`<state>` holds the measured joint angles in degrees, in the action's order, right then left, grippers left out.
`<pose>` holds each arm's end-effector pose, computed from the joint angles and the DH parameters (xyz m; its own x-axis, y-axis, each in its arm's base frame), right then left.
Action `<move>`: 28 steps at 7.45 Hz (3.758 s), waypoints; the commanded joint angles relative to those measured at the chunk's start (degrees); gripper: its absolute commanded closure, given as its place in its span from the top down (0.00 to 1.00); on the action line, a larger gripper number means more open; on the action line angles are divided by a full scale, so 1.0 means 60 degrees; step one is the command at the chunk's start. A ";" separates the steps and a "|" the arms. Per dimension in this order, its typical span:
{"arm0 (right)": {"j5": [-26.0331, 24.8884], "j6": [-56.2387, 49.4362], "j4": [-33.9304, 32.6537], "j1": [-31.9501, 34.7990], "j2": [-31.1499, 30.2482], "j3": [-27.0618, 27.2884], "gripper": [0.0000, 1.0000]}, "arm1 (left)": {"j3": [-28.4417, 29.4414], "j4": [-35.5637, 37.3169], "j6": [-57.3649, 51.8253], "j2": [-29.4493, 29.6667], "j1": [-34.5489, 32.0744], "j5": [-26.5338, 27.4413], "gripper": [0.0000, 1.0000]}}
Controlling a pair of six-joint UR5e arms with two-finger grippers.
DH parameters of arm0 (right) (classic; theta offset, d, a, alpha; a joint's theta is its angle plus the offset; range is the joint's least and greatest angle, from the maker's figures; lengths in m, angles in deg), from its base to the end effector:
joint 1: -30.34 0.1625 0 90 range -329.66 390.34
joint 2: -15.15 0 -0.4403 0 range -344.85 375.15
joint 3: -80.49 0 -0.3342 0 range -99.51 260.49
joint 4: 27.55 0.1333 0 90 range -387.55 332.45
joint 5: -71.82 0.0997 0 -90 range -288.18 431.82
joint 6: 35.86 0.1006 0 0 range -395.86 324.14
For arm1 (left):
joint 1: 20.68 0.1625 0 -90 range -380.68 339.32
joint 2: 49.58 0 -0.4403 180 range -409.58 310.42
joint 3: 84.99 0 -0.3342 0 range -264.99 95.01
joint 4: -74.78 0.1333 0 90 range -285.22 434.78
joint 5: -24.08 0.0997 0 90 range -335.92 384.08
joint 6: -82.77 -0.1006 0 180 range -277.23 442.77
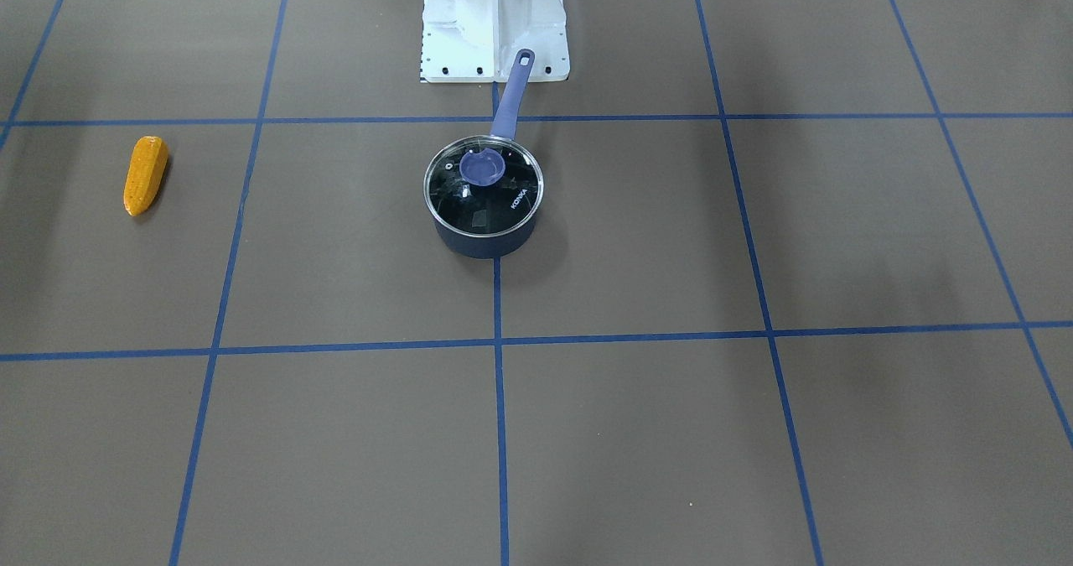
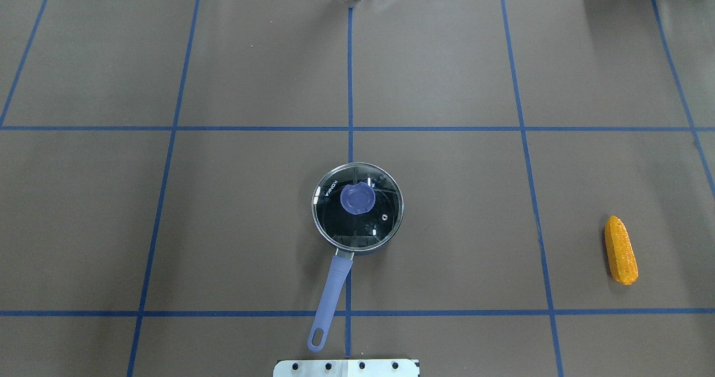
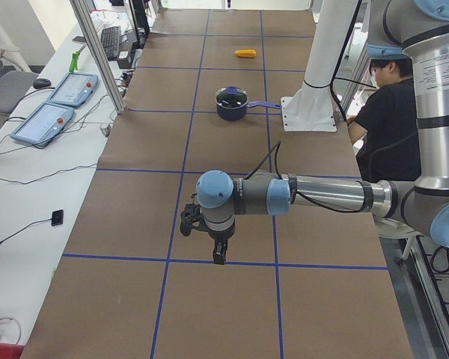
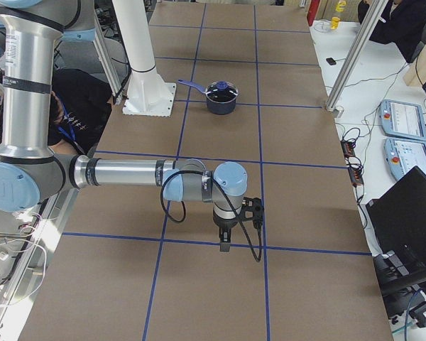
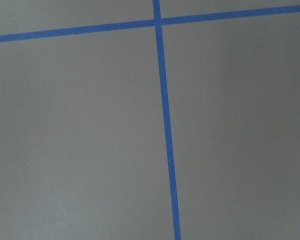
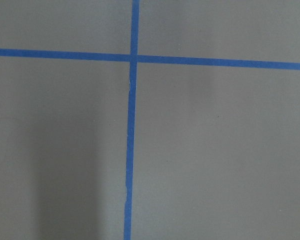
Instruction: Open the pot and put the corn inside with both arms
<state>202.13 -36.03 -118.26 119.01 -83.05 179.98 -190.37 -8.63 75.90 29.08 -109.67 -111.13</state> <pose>0.0596 -0.3733 0.6665 0.7621 -0.0272 0.6469 0.0255 0.9996 0.0120 -0.0558 -0.3443 0.6459 0.6978 0.1005 -0.7092 -0.1018 0.9940 0.0406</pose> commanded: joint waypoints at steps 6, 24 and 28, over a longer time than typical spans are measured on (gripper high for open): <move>-0.0037 0.0000 0.0014 -0.0276 0.0809 -0.0058 1.00 | -0.0480 -0.0044 0.0120 0.0366 0.0007 -0.0009 0.98; 0.0739 0.1172 0.3105 -0.0907 0.0884 0.0029 1.00 | 0.0737 0.0894 1.4630 1.0056 0.9612 0.4735 0.99; 0.0725 0.1157 0.3105 -0.0907 0.0869 -0.0015 1.00 | 0.2329 0.0806 1.5311 1.1075 1.0318 0.5280 0.98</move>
<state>206.51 -29.08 -99.63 113.57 -77.82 179.99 -177.79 -3.66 167.44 95.11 -49.02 -80.07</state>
